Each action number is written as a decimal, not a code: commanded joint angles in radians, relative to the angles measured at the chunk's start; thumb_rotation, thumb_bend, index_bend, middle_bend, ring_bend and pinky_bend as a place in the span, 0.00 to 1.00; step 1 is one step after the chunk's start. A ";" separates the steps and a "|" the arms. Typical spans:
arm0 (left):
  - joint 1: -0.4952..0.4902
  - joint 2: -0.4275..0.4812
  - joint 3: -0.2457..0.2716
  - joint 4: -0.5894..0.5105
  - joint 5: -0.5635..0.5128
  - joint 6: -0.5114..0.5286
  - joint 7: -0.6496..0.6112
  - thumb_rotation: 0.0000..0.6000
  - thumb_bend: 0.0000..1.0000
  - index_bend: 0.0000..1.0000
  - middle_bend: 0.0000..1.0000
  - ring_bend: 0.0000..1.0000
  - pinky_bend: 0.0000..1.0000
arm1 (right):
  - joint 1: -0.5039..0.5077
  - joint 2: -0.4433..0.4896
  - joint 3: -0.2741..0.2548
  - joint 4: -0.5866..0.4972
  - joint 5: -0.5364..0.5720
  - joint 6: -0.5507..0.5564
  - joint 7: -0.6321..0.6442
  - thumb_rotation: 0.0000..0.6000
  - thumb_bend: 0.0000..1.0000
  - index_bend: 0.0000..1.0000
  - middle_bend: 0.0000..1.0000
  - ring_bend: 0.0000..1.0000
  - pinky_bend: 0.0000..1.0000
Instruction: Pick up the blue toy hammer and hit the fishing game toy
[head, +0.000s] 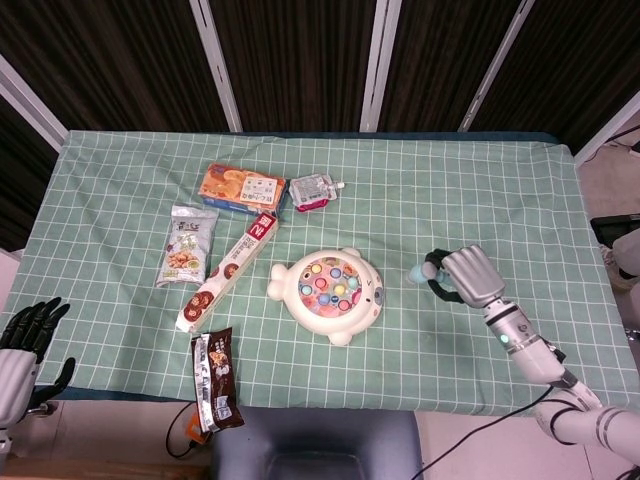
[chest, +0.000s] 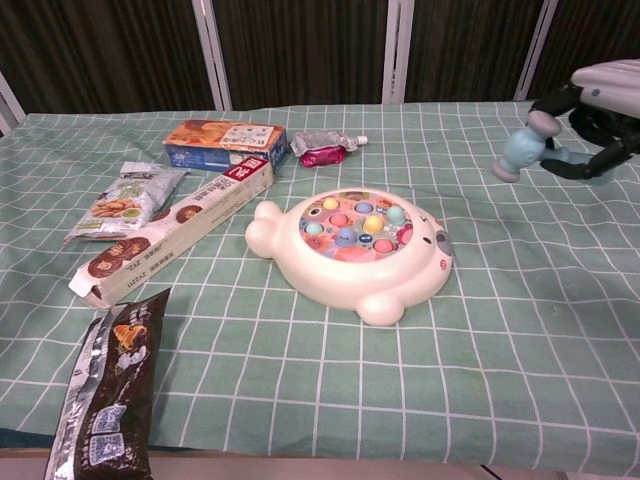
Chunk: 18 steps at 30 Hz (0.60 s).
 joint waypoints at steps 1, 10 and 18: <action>0.001 0.002 0.002 0.003 0.003 0.003 -0.006 1.00 0.43 0.00 0.03 0.02 0.10 | 0.074 0.033 0.083 -0.238 0.138 -0.097 -0.317 1.00 0.59 1.00 0.81 0.87 0.95; 0.003 0.011 0.007 0.013 0.018 0.012 -0.037 1.00 0.43 0.00 0.04 0.02 0.10 | 0.232 0.004 0.152 -0.457 0.420 -0.167 -0.794 1.00 0.59 1.00 0.81 0.87 0.95; 0.004 0.014 0.010 0.015 0.026 0.015 -0.048 1.00 0.43 0.00 0.03 0.02 0.10 | 0.364 -0.077 0.142 -0.513 0.667 -0.113 -1.068 1.00 0.59 1.00 0.81 0.87 0.95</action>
